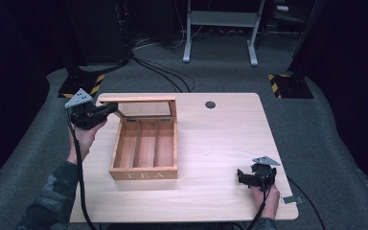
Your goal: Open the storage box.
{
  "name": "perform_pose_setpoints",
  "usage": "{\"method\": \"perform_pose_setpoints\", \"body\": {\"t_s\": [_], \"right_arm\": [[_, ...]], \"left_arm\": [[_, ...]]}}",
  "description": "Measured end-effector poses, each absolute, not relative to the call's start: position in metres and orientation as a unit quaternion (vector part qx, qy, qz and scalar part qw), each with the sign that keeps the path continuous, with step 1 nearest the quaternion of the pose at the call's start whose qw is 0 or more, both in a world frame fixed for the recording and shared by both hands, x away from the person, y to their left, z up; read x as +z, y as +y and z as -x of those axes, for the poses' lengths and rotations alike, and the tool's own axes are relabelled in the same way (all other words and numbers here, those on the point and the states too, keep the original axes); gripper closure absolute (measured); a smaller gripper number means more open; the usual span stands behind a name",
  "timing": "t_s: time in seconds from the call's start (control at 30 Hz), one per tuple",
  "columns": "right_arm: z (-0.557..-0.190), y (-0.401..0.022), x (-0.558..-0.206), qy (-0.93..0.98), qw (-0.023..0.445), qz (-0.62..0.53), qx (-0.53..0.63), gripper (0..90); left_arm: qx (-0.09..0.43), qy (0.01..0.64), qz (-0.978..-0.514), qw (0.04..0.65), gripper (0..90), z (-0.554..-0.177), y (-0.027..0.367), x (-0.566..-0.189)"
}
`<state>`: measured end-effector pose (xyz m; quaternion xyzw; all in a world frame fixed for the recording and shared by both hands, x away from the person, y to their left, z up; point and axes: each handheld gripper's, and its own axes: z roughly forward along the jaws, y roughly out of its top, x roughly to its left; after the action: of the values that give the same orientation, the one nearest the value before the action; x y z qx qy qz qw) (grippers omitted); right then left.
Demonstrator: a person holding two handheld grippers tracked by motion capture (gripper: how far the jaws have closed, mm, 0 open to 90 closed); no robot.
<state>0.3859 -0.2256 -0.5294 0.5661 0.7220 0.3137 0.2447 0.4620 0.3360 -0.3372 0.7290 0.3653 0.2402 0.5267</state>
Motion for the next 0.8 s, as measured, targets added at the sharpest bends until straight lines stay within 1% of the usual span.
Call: {"method": "perform_pose_setpoints", "body": {"t_s": [0.8], "right_arm": [[-0.3859,-0.2256,-0.5294,0.722,0.245,-0.566,0.313,5.8]], "left_arm": [[0.241,0.363,-0.733,0.522,86.8,-0.4630,0.3355,-0.3359]]}}
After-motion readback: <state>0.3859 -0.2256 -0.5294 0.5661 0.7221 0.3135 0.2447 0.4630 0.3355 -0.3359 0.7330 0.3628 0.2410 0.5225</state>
